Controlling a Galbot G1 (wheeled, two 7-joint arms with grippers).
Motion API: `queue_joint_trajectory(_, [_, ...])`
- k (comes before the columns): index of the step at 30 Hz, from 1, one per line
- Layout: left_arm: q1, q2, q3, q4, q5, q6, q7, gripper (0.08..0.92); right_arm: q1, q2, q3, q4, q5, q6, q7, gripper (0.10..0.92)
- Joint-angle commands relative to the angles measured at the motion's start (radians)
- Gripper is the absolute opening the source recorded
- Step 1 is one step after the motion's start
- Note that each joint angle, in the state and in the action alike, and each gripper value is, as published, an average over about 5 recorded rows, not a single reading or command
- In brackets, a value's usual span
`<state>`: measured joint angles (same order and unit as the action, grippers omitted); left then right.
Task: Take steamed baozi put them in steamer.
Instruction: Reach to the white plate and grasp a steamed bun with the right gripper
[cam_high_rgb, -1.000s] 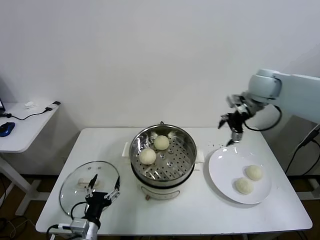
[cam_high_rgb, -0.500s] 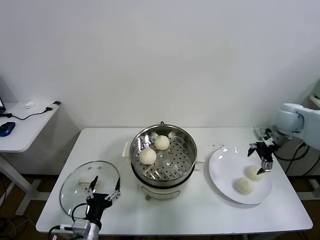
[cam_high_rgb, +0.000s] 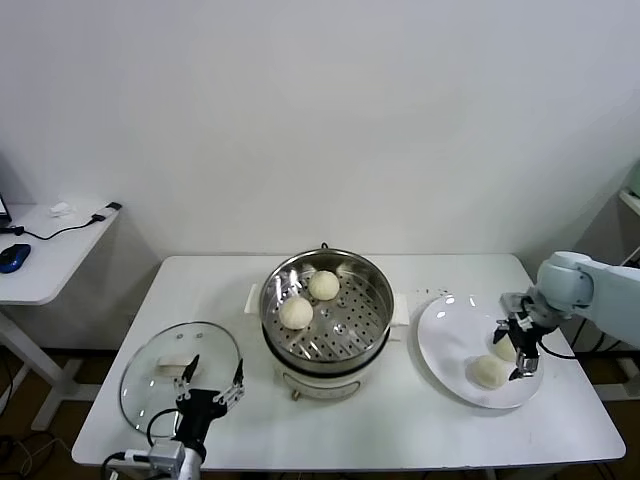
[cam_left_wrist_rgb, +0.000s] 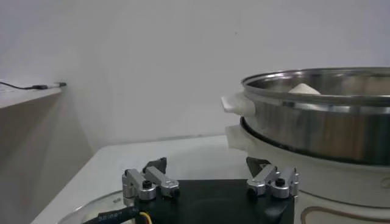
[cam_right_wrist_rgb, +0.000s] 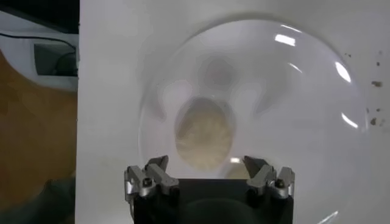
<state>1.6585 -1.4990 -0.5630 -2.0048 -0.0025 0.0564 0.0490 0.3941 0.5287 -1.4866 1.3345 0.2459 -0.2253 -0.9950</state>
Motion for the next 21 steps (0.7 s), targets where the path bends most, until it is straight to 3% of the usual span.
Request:
queue_joint_trajectory(1, [0.003,0.001,0.0,0.003,0.003,-0.001,0.0,0.823,-0.137,-0.001,0.092,-0.008,-0.035,-0.023,0.031,0.823])
queue_joint_trajectory(11, [0.002,0.0,0.006,0.006,0.013,-0.001,0.0,0.823,-0.201,0.028,0.159,-0.038,-0.054,-0.031,0.068,0.811])
queue_joint_trajectory(17, [0.001,-0.002,0.012,0.006,0.019,-0.001,0.001,0.823,-0.199,0.034,0.177,-0.041,-0.062,-0.027,0.072,0.685])
queue_joint_trajectory(21, [0.001,-0.002,0.015,0.005,0.021,-0.001,0.0,0.823,-0.171,0.028,0.165,-0.024,-0.066,-0.022,0.056,0.647])
